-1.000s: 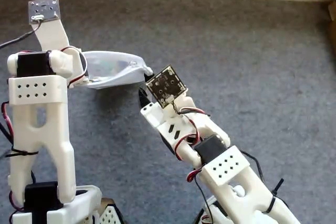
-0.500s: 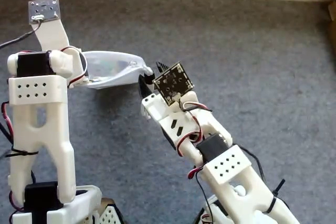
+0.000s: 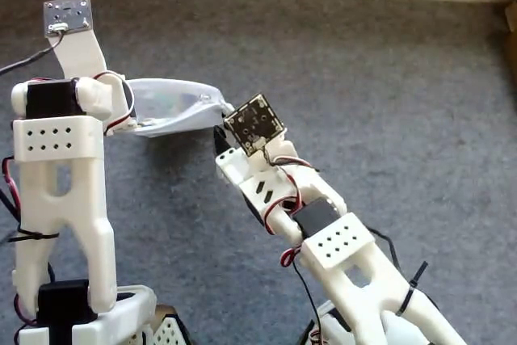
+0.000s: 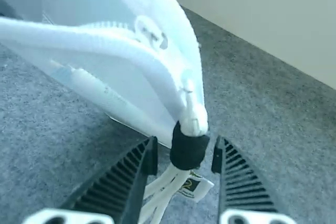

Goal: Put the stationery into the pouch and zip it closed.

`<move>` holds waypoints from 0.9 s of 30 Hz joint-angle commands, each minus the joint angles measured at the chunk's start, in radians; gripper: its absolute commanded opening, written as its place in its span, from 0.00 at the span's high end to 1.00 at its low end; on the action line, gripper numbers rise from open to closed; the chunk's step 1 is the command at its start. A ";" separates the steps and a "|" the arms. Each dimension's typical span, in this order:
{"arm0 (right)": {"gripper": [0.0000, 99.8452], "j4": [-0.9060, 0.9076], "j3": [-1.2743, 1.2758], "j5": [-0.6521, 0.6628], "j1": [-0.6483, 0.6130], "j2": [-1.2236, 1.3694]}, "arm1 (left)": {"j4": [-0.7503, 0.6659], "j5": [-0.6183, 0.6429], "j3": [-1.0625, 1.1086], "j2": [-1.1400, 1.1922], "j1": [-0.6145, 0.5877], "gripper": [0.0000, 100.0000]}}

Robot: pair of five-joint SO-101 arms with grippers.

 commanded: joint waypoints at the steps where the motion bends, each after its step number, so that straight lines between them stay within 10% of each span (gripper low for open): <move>1: 0.83 -0.035 -0.077 -0.009 0.021 -0.012 | -0.017 -0.011 0.021 0.010 -0.018 0.99; 27: 0.91 -0.119 -0.074 -0.005 0.036 -0.010 | -0.017 -0.011 0.021 0.010 -0.018 0.99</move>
